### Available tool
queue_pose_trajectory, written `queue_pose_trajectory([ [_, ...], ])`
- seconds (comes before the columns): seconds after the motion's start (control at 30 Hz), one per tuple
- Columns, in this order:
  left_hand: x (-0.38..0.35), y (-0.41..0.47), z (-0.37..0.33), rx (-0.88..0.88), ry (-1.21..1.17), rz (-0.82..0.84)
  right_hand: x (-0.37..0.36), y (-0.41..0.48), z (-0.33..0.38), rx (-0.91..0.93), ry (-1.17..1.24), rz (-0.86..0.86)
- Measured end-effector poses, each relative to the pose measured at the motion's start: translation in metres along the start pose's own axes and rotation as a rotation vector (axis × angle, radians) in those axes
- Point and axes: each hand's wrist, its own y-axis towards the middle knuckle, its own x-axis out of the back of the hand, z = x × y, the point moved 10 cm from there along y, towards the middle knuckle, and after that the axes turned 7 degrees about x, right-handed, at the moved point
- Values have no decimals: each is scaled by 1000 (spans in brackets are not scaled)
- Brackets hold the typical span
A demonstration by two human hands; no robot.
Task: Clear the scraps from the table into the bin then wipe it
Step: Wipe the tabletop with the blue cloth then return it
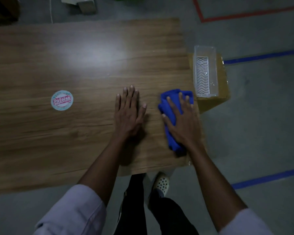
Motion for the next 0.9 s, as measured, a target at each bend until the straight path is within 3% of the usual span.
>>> queue_pose_trajectory([
  [0.1,-1,0,-1,10,-3,-7,13,33,-32,-142,58,-23],
  [0.2,-1,-1,1,8,2,-57,10,71,-8,-182,7,-52],
  [0.4,5,-2,2,8,-46,-92,-14,34,77,142,36,11],
  [0.57,6,-3,0,9,-52,-52,-1,-43,-1,-53,51,-13],
  [0.73,2,-13,-1,65,-58,-44,9,15,-28,-164,105,-48],
  [0.8,0,-27,-8,82,-67,-68,0,26,2,-72,25,-43],
  [0.9,-4,-56,-21,51,-149,-87,-15,-2,54,222,-12,21],
])
